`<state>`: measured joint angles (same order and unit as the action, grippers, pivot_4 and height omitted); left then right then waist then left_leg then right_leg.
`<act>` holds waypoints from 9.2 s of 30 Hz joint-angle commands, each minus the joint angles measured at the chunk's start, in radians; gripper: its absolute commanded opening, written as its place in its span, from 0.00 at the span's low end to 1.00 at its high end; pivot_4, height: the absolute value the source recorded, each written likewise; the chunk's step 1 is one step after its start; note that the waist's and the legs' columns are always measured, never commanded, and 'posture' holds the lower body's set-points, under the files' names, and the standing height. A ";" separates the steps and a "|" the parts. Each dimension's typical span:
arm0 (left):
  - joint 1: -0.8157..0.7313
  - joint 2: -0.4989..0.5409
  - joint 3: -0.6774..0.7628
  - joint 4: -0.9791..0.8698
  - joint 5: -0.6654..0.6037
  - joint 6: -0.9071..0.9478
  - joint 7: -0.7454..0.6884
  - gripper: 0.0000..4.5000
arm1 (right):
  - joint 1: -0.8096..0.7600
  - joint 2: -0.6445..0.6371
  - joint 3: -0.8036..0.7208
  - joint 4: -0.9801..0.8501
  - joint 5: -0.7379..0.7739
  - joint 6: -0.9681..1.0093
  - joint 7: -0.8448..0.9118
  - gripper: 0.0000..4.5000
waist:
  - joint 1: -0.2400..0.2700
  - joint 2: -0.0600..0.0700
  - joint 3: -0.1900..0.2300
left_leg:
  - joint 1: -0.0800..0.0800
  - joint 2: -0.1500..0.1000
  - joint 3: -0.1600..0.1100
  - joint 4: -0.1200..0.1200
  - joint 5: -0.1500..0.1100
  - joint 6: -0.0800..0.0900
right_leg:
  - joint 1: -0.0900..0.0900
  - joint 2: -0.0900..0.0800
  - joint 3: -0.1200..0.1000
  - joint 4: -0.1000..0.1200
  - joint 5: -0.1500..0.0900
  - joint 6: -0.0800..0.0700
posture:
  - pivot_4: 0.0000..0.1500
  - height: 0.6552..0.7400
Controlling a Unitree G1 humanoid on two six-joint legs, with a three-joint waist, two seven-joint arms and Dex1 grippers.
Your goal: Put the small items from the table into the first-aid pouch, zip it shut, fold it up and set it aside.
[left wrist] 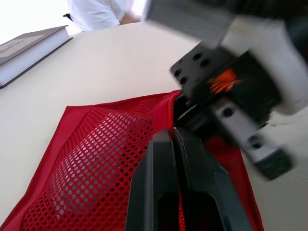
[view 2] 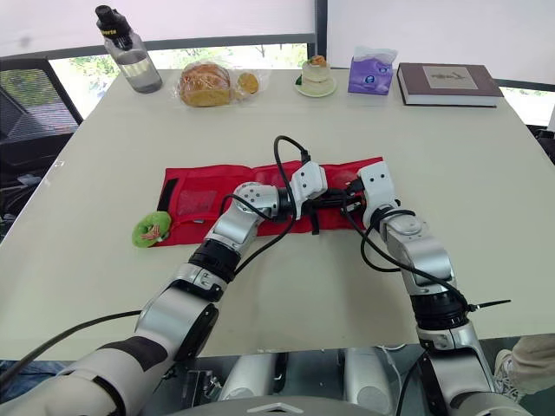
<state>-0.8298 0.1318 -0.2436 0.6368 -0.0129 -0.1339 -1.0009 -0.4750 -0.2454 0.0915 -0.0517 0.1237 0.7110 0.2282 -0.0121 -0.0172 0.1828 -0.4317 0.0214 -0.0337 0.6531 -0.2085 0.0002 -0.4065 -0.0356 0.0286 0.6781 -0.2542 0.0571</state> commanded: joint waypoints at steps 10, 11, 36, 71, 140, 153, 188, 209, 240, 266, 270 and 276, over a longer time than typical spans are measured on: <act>0.009 -0.014 -0.002 -0.044 -0.012 -0.016 0.009 0.00 | 0.149 -0.071 -0.006 -0.220 0.021 -0.077 0.118 0.01 | -0.001 0.000 0.000 | 0.000 0.000 0.000 -0.001 0.000 0.000 | 0.000 0.000 0.000 0.000 0.000 0.000 | 1.00 1.00; 0.008 -0.016 -0.001 -0.041 -0.012 -0.015 0.011 0.00 | 0.176 -0.066 -0.029 -0.254 0.050 -0.077 0.127 0.01 | -0.001 0.000 0.000 | 0.000 0.000 0.000 -0.001 0.000 0.000 | 0.000 0.000 0.000 0.000 0.000 0.000 | 1.00 1.00; 0.186 0.199 0.067 -0.530 -0.216 0.326 -0.178 1.00 | 0.429 -0.182 -0.325 -0.336 0.344 -0.075 0.221 0.94 | -0.007 0.002 -0.001 | 0.002 0.001 0.000 -0.001 0.000 0.000 | 0.001 0.002 0.003 0.000 0.000 0.000 | 1.00 1.00; 0.535 0.686 0.395 -1.056 -0.606 0.606 -0.167 1.00 | 0.397 -0.478 -0.354 -0.081 0.186 -0.021 0.186 0.01 | -0.001 0.002 -0.001 | 0.003 0.000 0.005 -0.001 0.000 0.000 | 0.000 0.002 0.012 -0.001 -0.001 0.000 | 1.00 1.00; 0.251 0.274 0.699 -0.448 -0.910 1.596 0.476 0.85 | 0.136 -0.559 -0.248 -0.641 0.707 0.060 0.467 1.00 | -0.001 0.000 -0.001 | 0.002 0.000 0.002 0.000 0.000 0.000 | 0.001 0.005 0.013 0.000 -0.001 0.000 | 1.00 1.00; 0.231 0.280 0.670 -0.438 -0.883 1.546 0.479 0.04 | -0.007 -0.382 0.107 -0.601 0.595 0.081 0.443 1.00 | -0.004 0.000 -0.001 | 0.002 0.000 0.001 0.000 0.000 0.000 | 0.000 0.005 0.013 0.000 0.000 0.000 | 1.00 1.00; 0.197 0.212 0.625 -0.343 -0.802 1.391 0.492 0.00 | -0.127 -0.063 0.476 0.017 -0.035 -0.226 0.634 0.17 | -0.001 0.000 -0.001 | 0.001 -0.001 -0.001 -0.001 0.002 -0.004 | 0.000 0.004 0.011 0.001 0.000 0.000 | 1.00 1.00; 0.268 0.226 0.614 -0.381 -0.791 1.333 0.462 0.00 | 0.218 0.032 0.023 -0.278 0.249 -0.114 0.391 0.00 | -0.005 0.000 -0.001 | 0.002 -0.001 0.000 -0.002 0.002 -0.004 | -0.001 0.004 0.011 0.001 0.000 0.000 | 1.00 1.00; 0.346 0.408 0.436 -0.379 -0.666 1.142 0.270 0.00 | 0.360 -0.307 -0.397 -0.082 0.197 -0.279 0.289 0.00 | -0.021 0.000 -0.001 | 0.003 0.000 0.002 -0.004 0.002 -0.004 | -0.001 0.006 0.013 0.000 0.000 0.000 | 1.00 1.00; 0.287 0.644 0.300 -0.144 -0.396 0.771 0.127 0.00 | 0.384 -0.355 -0.507 0.080 0.131 -0.387 0.120 0.00 | -0.032 0.000 -0.002 | 0.012 0.001 0.011 -0.013 0.002 -0.004 | -0.001 0.007 0.024 0.000 -0.001 0.000 | 1.00 1.00; 0.304 0.647 0.316 -0.171 -0.396 0.777 0.139 0.21 | 0.410 -0.370 -0.525 0.046 0.155 -0.359 0.135 0.42 | -0.033 0.000 -0.002 | 0.014 0.001 0.014 -0.015 0.002 -0.004 | -0.001 0.007 0.027 0.000 -0.001 0.000 | 1.00 1.00; 0.325 0.685 0.366 -0.211 -0.381 0.738 0.149 0.81 | 0.553 -0.368 -0.608 -0.097 0.249 -0.275 0.193 1.00 | -0.031 0.000 -0.002 | 0.014 0.002 0.014 -0.016 0.002 -0.004 | -0.001 0.007 0.027 0.000 -0.002 0.001 | 1.00 1.00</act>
<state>-0.5268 0.7819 0.0842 0.4399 -0.4244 0.6181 -0.8689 0.0503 -0.6069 -0.4568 -0.0709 0.3277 0.4101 0.4042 -0.0435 -0.0169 0.1810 -0.4169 0.0230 -0.0191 0.6368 -0.2062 -0.0034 -0.4071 -0.0282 0.0561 0.6778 -0.2561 0.0587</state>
